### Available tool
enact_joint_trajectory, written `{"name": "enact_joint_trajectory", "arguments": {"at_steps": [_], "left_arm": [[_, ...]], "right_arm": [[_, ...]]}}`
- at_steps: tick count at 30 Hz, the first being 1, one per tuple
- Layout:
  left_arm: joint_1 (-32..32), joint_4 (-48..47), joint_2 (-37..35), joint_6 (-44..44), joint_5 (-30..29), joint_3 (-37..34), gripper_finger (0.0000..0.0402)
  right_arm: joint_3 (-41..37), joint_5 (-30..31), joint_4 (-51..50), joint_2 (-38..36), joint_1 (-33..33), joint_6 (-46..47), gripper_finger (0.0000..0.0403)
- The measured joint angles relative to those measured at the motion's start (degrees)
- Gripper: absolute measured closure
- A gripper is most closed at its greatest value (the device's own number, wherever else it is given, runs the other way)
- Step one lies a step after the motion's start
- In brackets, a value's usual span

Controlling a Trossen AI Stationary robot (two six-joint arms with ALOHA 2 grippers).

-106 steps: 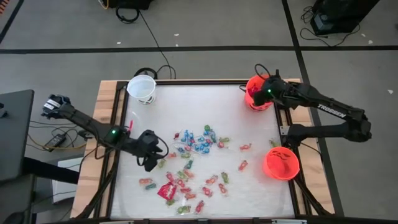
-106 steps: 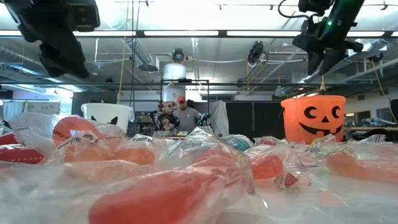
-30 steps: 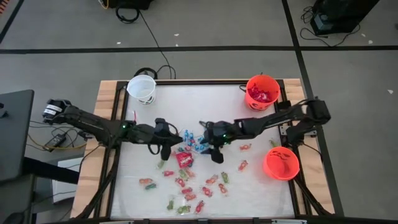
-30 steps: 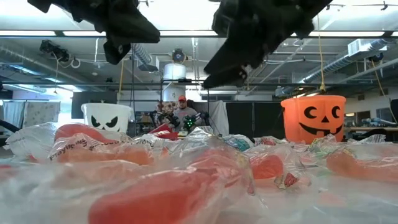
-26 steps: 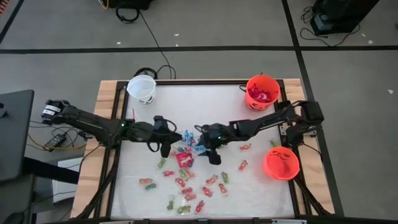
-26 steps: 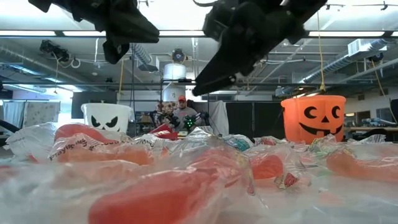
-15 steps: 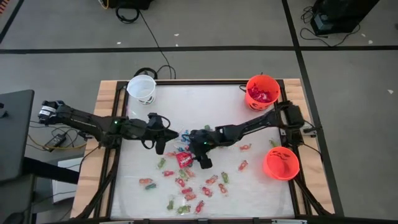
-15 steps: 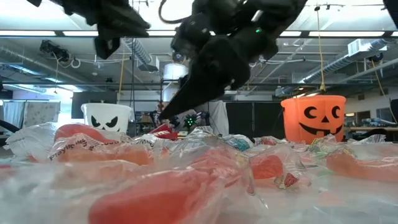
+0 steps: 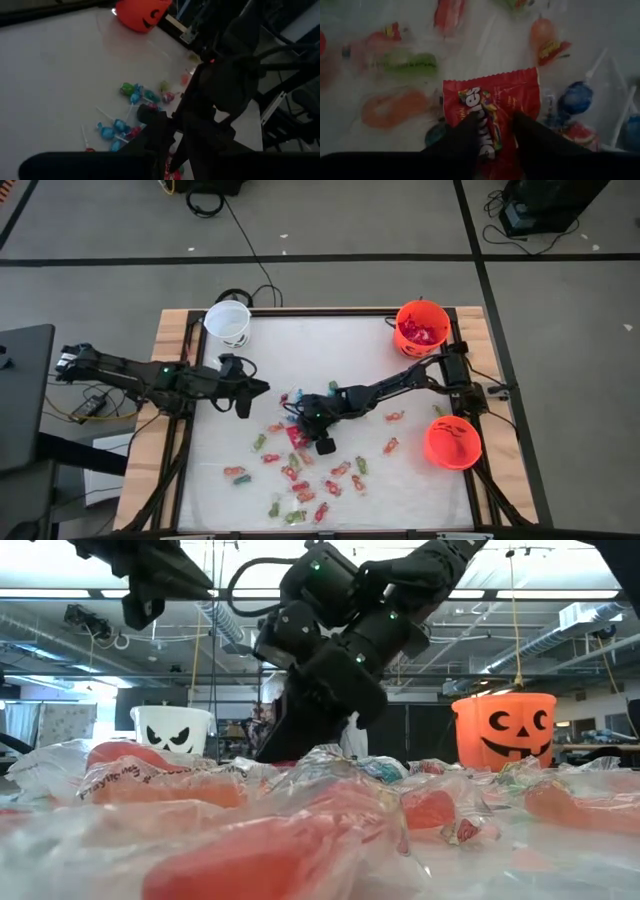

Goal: Sort candy by brand, put in halloween buckets
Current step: Put the red candy into the top orange bucket

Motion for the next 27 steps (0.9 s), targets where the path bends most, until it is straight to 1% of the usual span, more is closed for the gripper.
{"name": "enact_joint_trajectory", "arguments": {"at_steps": [3, 6, 7, 12, 14, 18, 22, 27], "left_arm": [[0.0, -0.6, -0.2, 0.1, 0.0, 0.0, 0.0332], [0.0, -1.5, -0.5, 0.1, -0.4, 0.0, 0.0332], [0.0, -1.4, -0.5, 0.1, -0.5, 0.0, 0.0332], [0.0, -2.0, -0.8, -0.6, -1.3, 0.0, 0.0333], [0.0, -1.9, -0.8, -0.3, -1.6, 0.0, 0.0338], [0.0, -2.6, -0.8, -0.2, -2.8, 0.0, 0.0351], [0.0, -2.9, -0.8, 0.9, -4.0, 0.0, 0.0364], [0.0, -2.9, -0.9, 1.6, -5.1, 0.0, 0.0376]], "right_arm": [[0.0, -0.1, -1.5, -0.2, 0.0, 0.5, 0.032], [-0.1, -0.5, -3.2, -1.7, -0.2, 1.1, 0.0378], [-0.2, -0.4, -3.7, -2.5, -0.2, 1.1, 0.0386], [-0.2, 0.4, -4.7, -8.4, -0.9, 3.9, 0.039], [-0.2, 0.5, -6.8, -11.2, -1.6, 4.7, 0.0392], [-0.2, 4.2, -11.7, -17.1, -3.7, 6.9, 0.0392], [-0.1, 5.1, -20.1, -22.2, -8.4, 8.3, 0.0393], [-0.2, 9.1, -33.8, -27.5, -16.0, 10.3, 0.0393]]}}
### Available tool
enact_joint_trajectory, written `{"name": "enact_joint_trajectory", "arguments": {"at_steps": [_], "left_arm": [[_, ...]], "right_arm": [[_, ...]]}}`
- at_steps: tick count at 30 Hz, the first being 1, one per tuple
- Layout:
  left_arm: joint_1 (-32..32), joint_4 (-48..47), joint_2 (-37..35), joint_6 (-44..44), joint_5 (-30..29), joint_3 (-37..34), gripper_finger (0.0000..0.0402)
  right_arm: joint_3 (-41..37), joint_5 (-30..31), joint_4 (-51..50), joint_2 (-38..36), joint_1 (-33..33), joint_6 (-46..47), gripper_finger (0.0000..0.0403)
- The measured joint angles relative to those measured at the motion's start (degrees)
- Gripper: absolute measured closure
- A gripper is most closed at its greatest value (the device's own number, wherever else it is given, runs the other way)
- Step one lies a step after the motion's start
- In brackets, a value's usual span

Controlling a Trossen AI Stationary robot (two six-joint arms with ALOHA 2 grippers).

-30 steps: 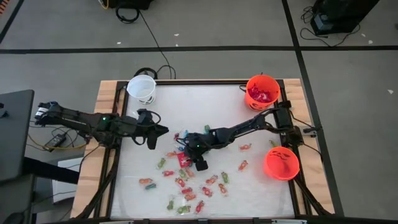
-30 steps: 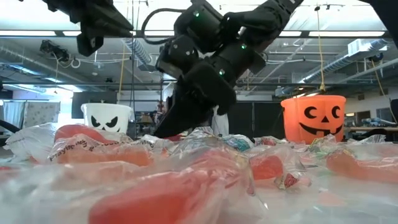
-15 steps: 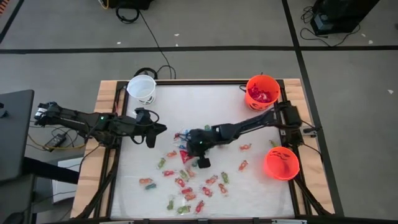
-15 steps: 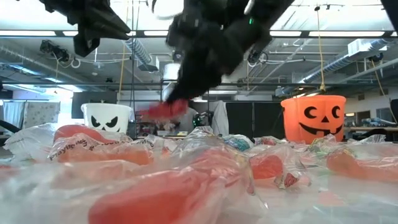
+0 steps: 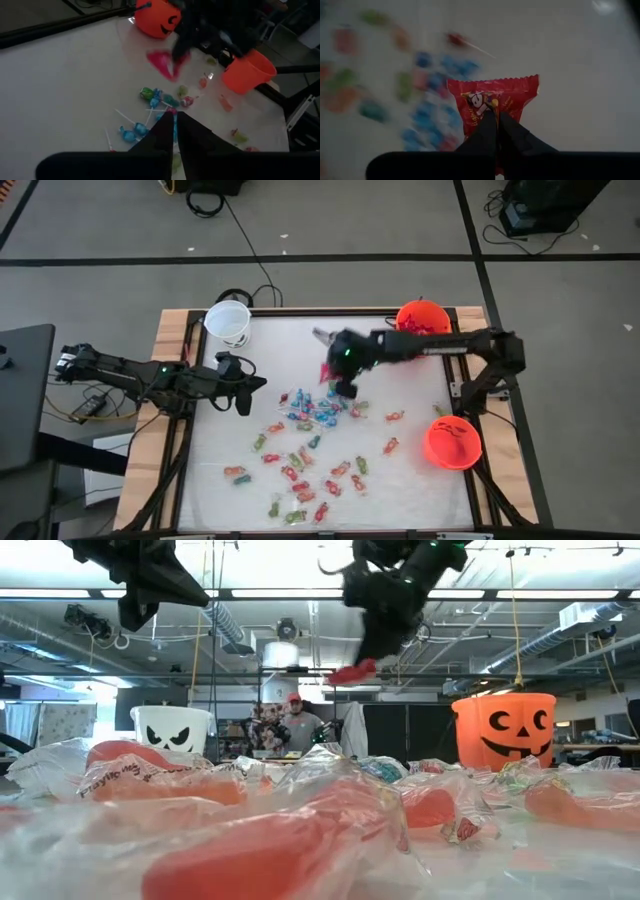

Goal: Sort candy by brand, put in halloween buckets
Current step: Put the red candy into the top orange bucket

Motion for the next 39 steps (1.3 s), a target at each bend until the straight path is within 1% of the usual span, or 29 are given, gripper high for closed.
{"name": "enact_joint_trajectory", "arguments": {"at_steps": [8, 11, 16, 20, 24, 28, 31, 34, 37, 39], "left_arm": [[0.0, 0.0, -0.2, 0.0, -0.4, 0.0, 0.0385], [0.0, 0.1, -0.2, -0.3, -0.3, 0.0, 0.0385], [0.0, 1.1, -0.8, -0.9, -0.3, 0.0, 0.0386], [0.0, 1.9, -1.3, -0.5, -0.4, 0.0, 0.0386], [0.0, 2.4, -2.2, 0.6, -1.0, 0.0, 0.0386], [0.0, 5.8, -2.5, 4.8, -1.5, 0.0, 0.0386], [0.0, 6.2, -1.9, 9.1, -1.1, 0.0, 0.0386], [0.0, 6.3, -1.6, 12.0, -0.3, 0.0, 0.0387], [0.0, 7.9, -1.6, 14.0, -0.3, 0.0, 0.0395], [0.0, 8.8, -1.7, 16.8, -0.3, 0.0, 0.0397]], "right_arm": [[0.0, 7.4, -19.7, -7.5, -12.6, 0.0, 0.0394], [0.0, 9.0, -24.3, -10.7, -17.6, 0.0, 0.0394], [0.0, 9.2, -27.4, -17.1, -25.2, 0.8, 0.0394], [-0.4, 9.5, -29.2, -20.0, -30.6, 1.4, 0.0394], [-4.3, 9.8, -29.7, -20.5, -34.9, 3.3, 0.0393], [-9.8, 9.4, -28.3, -20.5, -37.9, 5.9, 0.039], [-13.2, 7.6, -25.7, -20.5, -39.5, 7.2, 0.0367], [-14.6, 4.0, -24.9, -20.5, -41.0, 8.7, 0.032], [-14.4, 3.8, -25.6, -20.8, -42.2, 8.7, 0.0268], [-13.7, 5.0, -25.9, -22.0, -42.5, 8.6, 0.0238]]}}
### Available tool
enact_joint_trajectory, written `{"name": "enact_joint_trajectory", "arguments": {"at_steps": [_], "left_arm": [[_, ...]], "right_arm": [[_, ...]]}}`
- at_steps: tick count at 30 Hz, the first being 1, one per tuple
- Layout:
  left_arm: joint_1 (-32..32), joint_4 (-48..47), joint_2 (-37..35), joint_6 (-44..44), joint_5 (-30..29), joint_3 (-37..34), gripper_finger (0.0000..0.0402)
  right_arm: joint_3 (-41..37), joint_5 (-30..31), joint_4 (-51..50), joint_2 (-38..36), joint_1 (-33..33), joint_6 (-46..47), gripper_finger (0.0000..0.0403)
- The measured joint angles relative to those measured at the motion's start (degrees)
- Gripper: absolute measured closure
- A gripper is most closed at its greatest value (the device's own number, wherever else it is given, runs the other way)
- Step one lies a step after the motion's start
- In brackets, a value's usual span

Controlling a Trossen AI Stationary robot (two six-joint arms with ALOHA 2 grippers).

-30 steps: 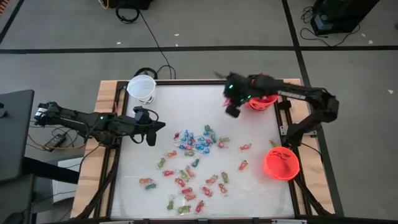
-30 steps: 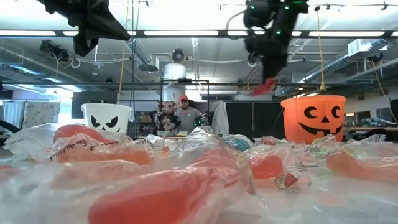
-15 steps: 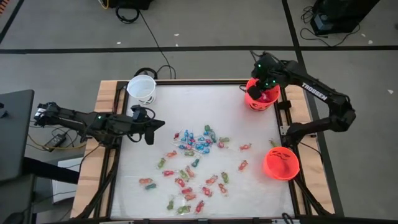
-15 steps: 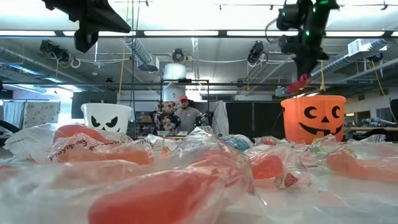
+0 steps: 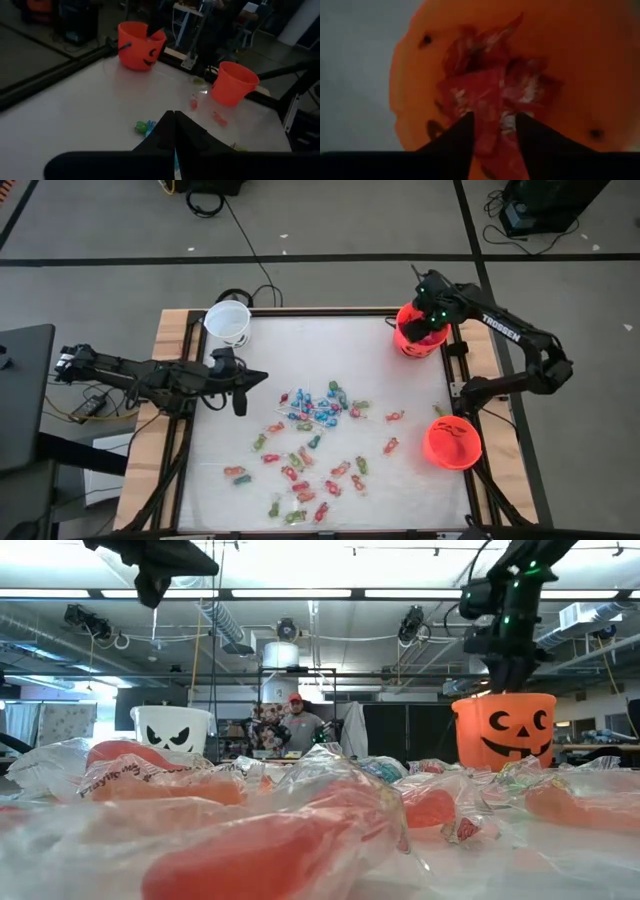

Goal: Sort candy by brand, put in halloween buckets
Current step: Put the red candy into the top orange bucket, then put the blue gummy into the bottom orange bucket

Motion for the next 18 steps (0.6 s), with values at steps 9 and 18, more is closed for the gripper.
{"name": "enact_joint_trajectory", "arguments": {"at_steps": [9, 18], "left_arm": [[-0.7, 2.1, -0.1, 8.6, 2.8, -0.8, 0.0399], [-0.9, 17.0, -3.9, 13.5, 8.7, -12.1, 0.04]], "right_arm": [[1.8, -9.6, 7.2, -10.0, 9.7, 6.1, 0.0197], [1.8, -7.3, 7.9, -6.4, 32.1, 11.6, 0.02]]}}
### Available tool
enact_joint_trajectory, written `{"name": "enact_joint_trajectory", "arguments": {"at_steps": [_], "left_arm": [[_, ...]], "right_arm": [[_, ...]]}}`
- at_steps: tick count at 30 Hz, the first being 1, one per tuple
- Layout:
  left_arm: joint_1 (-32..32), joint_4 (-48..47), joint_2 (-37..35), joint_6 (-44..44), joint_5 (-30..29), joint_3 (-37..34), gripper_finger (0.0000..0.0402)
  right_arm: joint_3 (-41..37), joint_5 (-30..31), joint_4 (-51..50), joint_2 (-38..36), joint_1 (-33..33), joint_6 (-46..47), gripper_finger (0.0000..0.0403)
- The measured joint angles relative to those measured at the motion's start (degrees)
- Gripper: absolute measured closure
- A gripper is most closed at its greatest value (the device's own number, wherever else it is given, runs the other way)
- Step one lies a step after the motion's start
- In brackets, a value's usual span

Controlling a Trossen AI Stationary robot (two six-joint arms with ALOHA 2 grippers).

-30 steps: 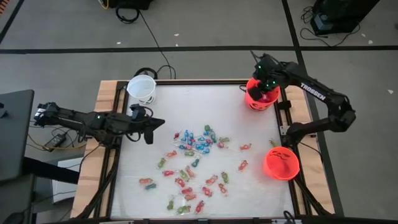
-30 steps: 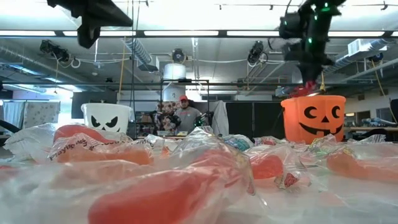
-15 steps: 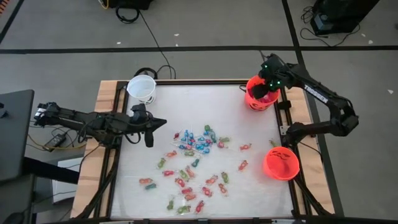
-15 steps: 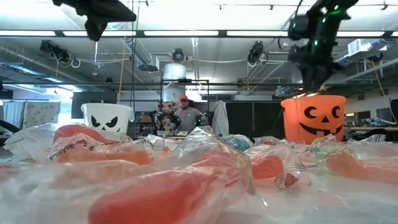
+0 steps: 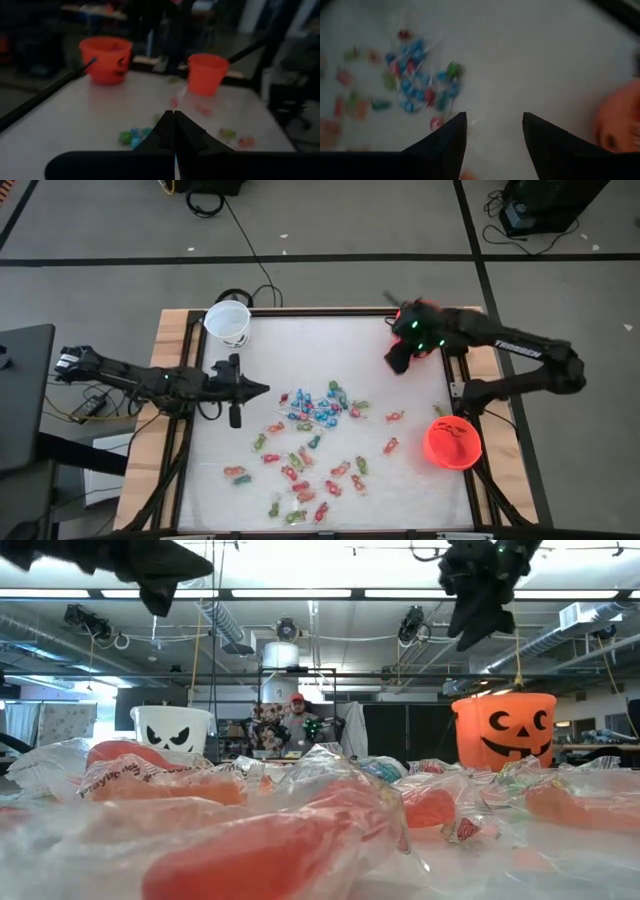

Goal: Sort candy by brand, put in halloween buckets
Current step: Put the blue gummy into the bottom orange bucket

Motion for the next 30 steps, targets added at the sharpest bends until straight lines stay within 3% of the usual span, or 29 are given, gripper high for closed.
{"name": "enact_joint_trajectory", "arguments": {"at_steps": [5, 9, 11, 16, 21, 30], "left_arm": [[0.0, 10.5, -5.9, -1.8, 1.5, -9.8, 0.04], [0.0, 15.0, -9.2, 0.3, 3.8, -14.7, 0.04], [0.0, 14.2, -9.3, 2.9, 4.1, -15.0, 0.04], [0.0, 13.8, -8.7, 4.7, 4.1, -15.1, 0.0397], [0.0, 9.8, -8.4, 6.3, 3.9, -15.1, 0.0396], [0.0, 8.8, -8.4, 6.8, 3.4, -15.1, 0.0395]], "right_arm": [[0.0, 2.6, 5.8, 6.4, 9.2, -2.5, 0.02], [0.0, -0.7, 14.1, 14.1, 13.0, -8.7, 0.02], [0.0, -1.1, 17.1, 17.9, 13.9, -9.3, 0.0203], [0.0, 1.1, 18.0, 25.9, 13.7, -0.1, 0.0228], [0.0, -2.3, 24.9, 31.8, 14.4, 3.1, 0.0236], [0.0, -0.9, 25.5, 38.1, 14.5, 8.1, 0.0254]]}}
